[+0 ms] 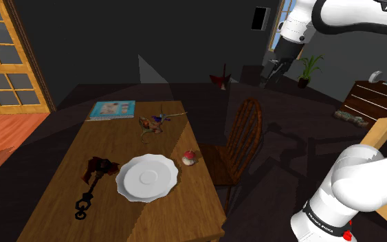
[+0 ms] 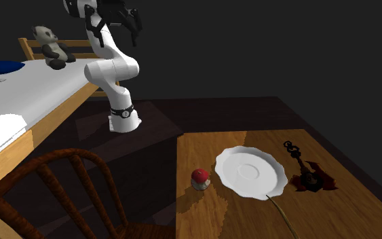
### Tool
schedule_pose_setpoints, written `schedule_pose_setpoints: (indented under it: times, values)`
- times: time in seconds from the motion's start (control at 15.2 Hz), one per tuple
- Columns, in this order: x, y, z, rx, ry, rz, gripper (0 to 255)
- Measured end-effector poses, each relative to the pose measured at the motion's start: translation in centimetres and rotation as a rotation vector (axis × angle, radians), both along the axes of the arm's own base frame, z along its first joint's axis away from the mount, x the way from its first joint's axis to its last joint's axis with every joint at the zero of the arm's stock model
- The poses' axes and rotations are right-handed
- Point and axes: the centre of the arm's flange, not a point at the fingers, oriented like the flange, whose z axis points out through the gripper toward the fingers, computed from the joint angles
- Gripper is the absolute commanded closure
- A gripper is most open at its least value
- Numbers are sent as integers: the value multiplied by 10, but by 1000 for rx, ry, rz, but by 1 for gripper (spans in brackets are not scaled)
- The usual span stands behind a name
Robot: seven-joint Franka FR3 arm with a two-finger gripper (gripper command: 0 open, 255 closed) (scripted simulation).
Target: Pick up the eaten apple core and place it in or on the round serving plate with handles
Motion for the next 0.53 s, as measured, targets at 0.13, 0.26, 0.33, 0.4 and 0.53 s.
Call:
schedule_pose_setpoints:
  times: [0.13, 0.26, 0.33, 0.4, 0.53]
  values:
    - [3, 2, -5, -1, 1, 2, 0]
    - [16, 8, -22, -3, 3, 7, 0]
    - [20, 13, -34, -5, 3, 11, 0]
    - [27, 20, -45, -6, 4, 14, 0]
    - [41, 28, -65, -9, 5, 21, 0]
